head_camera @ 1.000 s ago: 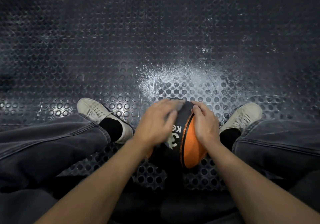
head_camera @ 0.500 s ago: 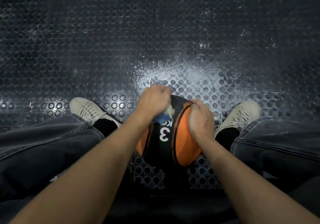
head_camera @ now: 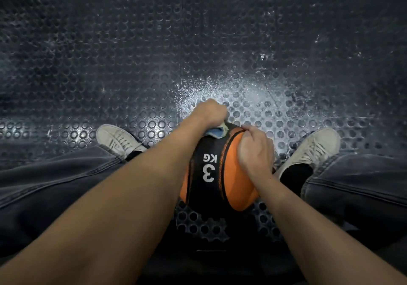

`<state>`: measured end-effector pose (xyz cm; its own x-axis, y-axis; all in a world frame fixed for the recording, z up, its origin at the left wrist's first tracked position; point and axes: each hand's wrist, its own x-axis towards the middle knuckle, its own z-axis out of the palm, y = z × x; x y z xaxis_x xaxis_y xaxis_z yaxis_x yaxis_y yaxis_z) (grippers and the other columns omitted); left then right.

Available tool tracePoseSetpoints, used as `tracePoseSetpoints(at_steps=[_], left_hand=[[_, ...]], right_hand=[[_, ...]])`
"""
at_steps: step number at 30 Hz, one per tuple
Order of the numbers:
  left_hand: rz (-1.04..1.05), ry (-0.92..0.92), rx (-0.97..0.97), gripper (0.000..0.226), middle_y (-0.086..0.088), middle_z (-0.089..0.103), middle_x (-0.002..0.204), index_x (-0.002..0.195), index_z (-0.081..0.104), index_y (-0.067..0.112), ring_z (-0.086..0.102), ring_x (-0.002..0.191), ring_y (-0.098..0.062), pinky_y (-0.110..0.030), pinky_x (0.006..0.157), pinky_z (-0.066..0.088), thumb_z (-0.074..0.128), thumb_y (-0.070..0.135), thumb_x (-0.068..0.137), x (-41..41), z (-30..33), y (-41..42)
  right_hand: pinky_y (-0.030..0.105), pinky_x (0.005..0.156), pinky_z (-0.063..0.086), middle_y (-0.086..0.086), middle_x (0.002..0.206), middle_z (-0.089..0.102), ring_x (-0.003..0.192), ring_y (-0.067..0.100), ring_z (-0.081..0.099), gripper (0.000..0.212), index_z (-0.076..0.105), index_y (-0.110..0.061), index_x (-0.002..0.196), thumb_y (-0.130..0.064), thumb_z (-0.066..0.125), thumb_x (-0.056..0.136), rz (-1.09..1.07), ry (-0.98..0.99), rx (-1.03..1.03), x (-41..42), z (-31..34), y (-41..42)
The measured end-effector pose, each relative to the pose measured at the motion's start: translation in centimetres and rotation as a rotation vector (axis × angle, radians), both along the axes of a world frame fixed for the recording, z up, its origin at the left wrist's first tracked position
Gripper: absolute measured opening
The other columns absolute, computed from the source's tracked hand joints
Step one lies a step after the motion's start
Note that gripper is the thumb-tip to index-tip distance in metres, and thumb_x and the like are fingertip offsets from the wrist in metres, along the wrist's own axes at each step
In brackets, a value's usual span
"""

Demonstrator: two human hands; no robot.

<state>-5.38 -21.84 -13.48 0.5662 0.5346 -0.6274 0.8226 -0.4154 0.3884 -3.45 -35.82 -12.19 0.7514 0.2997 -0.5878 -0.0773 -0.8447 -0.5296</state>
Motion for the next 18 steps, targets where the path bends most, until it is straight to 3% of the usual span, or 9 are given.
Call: tracePoseSetpoints(at_steps=[4, 7, 10, 12, 15, 16, 18], left_hand=[[-0.22, -0.247, 0.031, 0.036, -0.001, 0.058, 0.074, 0.086, 0.064, 0.009, 0.057, 0.071, -0.013, -0.028, 0.07, 0.045, 0.036, 0.028, 0.1, 0.6, 1.7, -5.2], [-0.169, -0.352, 0.082, 0.039, -0.007, 0.068, 0.082, 0.089, 0.068, 0.01, 0.062, 0.075, -0.019, -0.023, 0.065, 0.043, 0.04, 0.034, 0.101, -1.9, 2.4, -5.3], [0.095, -0.287, -0.038, 0.039, -0.005, 0.07, 0.088, 0.097, 0.069, 0.005, 0.06, 0.074, -0.015, -0.022, 0.076, 0.046, 0.042, 0.032, 0.101, -3.9, 3.1, -2.0], [0.292, -0.241, -0.1, 0.035, -0.009, 0.066, 0.084, 0.091, 0.068, 0.002, 0.055, 0.072, -0.017, -0.025, 0.068, 0.045, 0.044, 0.026, 0.1, -6.1, 2.6, -0.8], [0.673, -0.143, -0.263, 0.031, -0.026, 0.064, 0.111, 0.106, 0.064, -0.005, 0.057, 0.087, -0.023, -0.042, 0.086, 0.051, 0.045, 0.018, 0.097, -11.2, -0.5, -0.3], [0.791, -0.113, -0.316, 0.031, -0.025, 0.067, 0.106, 0.104, 0.065, -0.003, 0.062, 0.085, -0.024, -0.042, 0.084, 0.052, 0.045, 0.019, 0.096, -12.9, -1.5, -0.8], [1.084, -0.153, -0.441, 0.03, -0.011, 0.07, 0.066, 0.08, 0.063, 0.006, 0.066, 0.058, -0.018, -0.026, 0.059, 0.054, 0.042, 0.02, 0.096, -15.0, -2.4, -3.0]], right_hand=[[0.045, 0.094, 0.043, 0.014, 0.12, 0.062, 0.113, 0.034, 0.056, 0.03, 0.062, -0.011, 0.117, -0.022, 0.038, 0.102, -0.031, 0.001, -0.055, 0.7, -0.3, -0.3], [0.047, 0.097, 0.043, 0.012, 0.124, 0.062, 0.112, 0.035, 0.056, 0.038, 0.063, -0.019, 0.124, -0.024, 0.035, 0.099, -0.035, 0.018, -0.044, 0.7, -0.5, -0.7], [0.045, 0.105, 0.04, 0.006, 0.132, 0.062, 0.116, 0.031, 0.057, 0.047, 0.059, -0.033, 0.135, -0.021, 0.036, 0.095, -0.007, 0.022, -0.019, 0.2, -0.4, -0.4], [0.046, 0.106, 0.042, 0.002, 0.136, 0.06, 0.116, 0.029, 0.058, 0.049, 0.059, -0.033, 0.135, -0.021, 0.035, 0.094, -0.01, 0.035, 0.013, 0.1, -0.1, -0.4], [0.05, 0.101, 0.047, 0.0, 0.135, 0.061, 0.111, 0.027, 0.061, 0.055, 0.061, -0.033, 0.132, -0.028, 0.03, 0.086, -0.039, 0.04, 0.045, 0.2, -0.1, -1.3], [0.049, 0.101, 0.048, 0.001, 0.134, 0.061, 0.111, 0.027, 0.06, 0.053, 0.062, -0.033, 0.131, -0.028, 0.031, 0.088, -0.054, 0.04, 0.05, 0.3, -0.2, -1.5], [0.046, 0.107, 0.042, 0.002, 0.136, 0.06, 0.119, 0.026, 0.056, 0.044, 0.062, -0.031, 0.131, -0.028, 0.036, 0.096, -0.065, 0.061, 0.052, 0.8, -0.4, -1.7]])
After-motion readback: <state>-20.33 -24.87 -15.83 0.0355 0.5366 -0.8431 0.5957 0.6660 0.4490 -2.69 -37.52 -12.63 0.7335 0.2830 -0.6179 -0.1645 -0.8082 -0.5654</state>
